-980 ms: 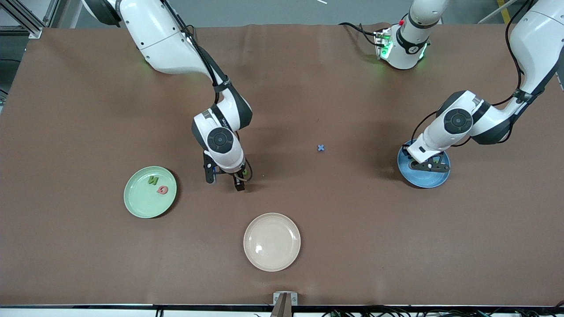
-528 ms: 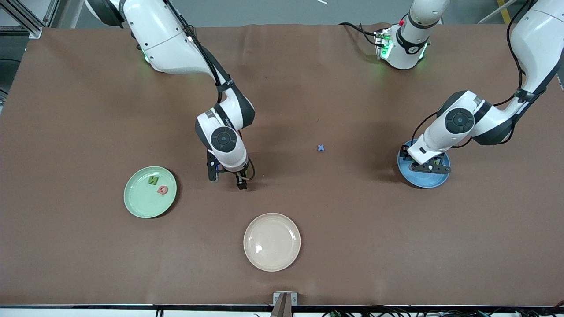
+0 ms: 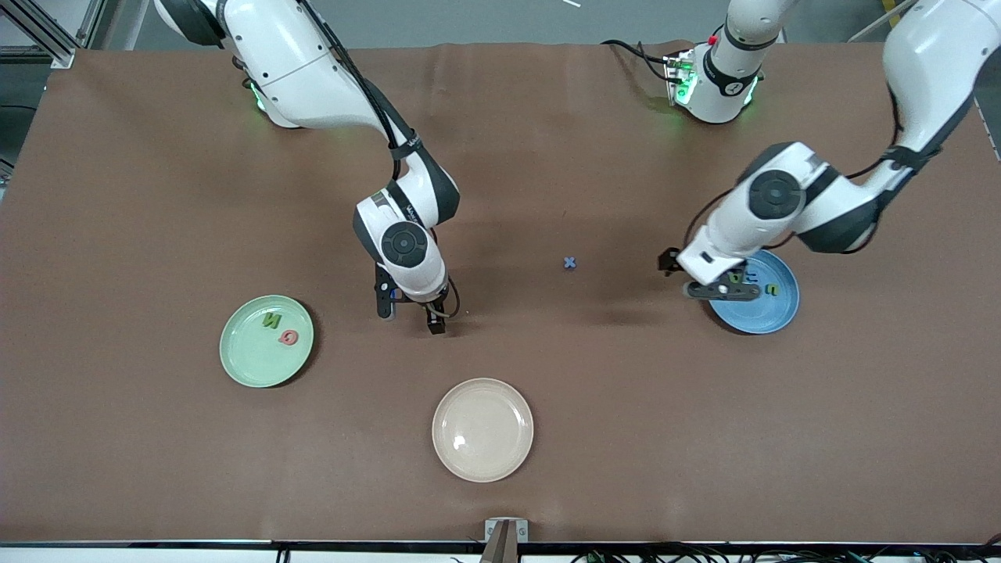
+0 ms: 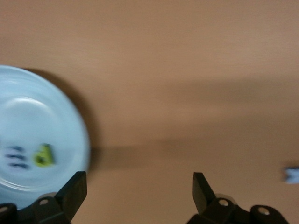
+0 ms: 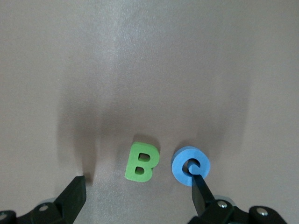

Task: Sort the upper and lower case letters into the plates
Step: 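Release the d into the blue plate while the right gripper reaches C, then grasp the blue x with the left gripper while the right gripper grasps C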

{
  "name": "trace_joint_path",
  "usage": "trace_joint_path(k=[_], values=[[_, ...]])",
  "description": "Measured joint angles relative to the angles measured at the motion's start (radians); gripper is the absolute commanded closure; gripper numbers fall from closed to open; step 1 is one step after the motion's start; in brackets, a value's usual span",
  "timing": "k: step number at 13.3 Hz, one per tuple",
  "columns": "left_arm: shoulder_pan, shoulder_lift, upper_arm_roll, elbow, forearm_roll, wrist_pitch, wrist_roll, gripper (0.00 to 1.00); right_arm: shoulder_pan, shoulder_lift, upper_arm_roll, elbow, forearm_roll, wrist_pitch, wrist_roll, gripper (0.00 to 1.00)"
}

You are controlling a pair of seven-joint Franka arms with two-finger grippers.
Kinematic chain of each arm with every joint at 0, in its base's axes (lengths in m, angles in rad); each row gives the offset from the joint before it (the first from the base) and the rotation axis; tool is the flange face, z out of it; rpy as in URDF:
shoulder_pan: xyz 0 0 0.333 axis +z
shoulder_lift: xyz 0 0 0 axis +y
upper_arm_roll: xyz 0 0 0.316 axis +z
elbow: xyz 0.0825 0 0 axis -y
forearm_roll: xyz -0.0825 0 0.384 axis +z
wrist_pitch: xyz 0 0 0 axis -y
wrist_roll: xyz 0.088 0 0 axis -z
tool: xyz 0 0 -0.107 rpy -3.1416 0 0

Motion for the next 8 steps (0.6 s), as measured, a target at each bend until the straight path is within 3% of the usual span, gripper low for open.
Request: trace_joint_path(k=[4, 8], values=[[-0.325, 0.001, 0.155, 0.064, -0.004, 0.068, -0.21, 0.0, 0.007, 0.0, 0.002, 0.011, 0.0, -0.061, -0.333, 0.0], [-0.491, 0.008, 0.296, 0.075, -0.005, 0.176, -0.308, 0.0, 0.047, 0.0, 0.002, 0.011, 0.0, -0.077, -0.616, 0.0]])
